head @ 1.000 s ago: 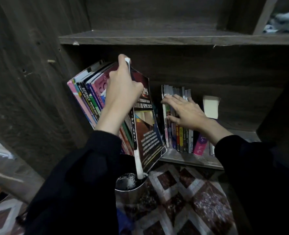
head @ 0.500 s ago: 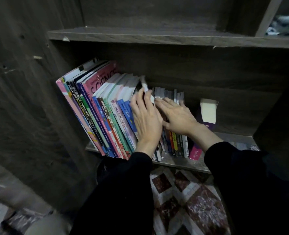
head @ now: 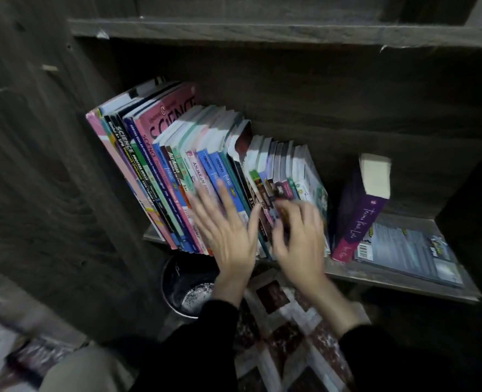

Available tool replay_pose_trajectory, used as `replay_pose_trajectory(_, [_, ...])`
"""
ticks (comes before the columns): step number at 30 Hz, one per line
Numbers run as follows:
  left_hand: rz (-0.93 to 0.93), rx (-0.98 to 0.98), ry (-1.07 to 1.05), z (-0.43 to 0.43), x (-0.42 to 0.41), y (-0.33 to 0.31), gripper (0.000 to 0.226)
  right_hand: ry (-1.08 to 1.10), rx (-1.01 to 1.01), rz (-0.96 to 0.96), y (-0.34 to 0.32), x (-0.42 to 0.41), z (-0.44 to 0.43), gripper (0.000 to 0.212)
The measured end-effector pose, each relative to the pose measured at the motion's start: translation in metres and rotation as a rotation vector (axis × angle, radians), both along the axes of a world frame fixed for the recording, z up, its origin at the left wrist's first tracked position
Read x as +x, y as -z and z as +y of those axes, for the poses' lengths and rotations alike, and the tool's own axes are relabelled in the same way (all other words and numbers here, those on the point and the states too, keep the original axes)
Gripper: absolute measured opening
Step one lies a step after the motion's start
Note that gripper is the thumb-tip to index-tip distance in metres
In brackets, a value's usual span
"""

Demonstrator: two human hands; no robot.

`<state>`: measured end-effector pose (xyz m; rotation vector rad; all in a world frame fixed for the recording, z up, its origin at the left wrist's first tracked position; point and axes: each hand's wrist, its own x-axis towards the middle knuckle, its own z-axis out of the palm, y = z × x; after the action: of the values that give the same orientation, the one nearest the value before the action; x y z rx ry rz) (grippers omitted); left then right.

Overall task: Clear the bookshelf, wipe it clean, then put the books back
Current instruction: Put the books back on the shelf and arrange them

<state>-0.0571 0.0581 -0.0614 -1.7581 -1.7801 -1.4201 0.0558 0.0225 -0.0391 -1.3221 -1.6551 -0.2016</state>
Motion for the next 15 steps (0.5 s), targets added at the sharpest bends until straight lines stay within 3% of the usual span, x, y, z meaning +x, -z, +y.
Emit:
replay_pose_trajectory(2, [-0.112, -0.071, -0.011, -0.013, -0.003, 0.025, 0.097, 0.073, -0.161, 0.218, 0.032, -0.014, -0.021, 0.031])
replay_pose_trajectory(6, [-0.159, -0.212, -0.083, -0.016, -0.008, 0.055, 0.105, 0.115, -0.757, 0.771, 0.061, -0.031, -0.023, 0.051])
replay_pose_trajectory(9, [-0.14, -0.227, -0.098, -0.009, -0.019, 0.066, 0.099, 0.119, -0.93, 0.692, 0.055, -0.039, -0.008, 0.065])
replay_pose_trajectory(11, [-0.091, -0.213, -0.081, -0.003, -0.028, 0.074, 0.098, 0.16, -0.981, 0.583, 0.044, -0.039, 0.002, 0.062])
replay_pose_trajectory(15, [-0.075, -0.181, -0.014, 0.008, -0.044, 0.083, 0.104, 0.105, -1.028, 0.609, 0.038, -0.031, 0.016, 0.06])
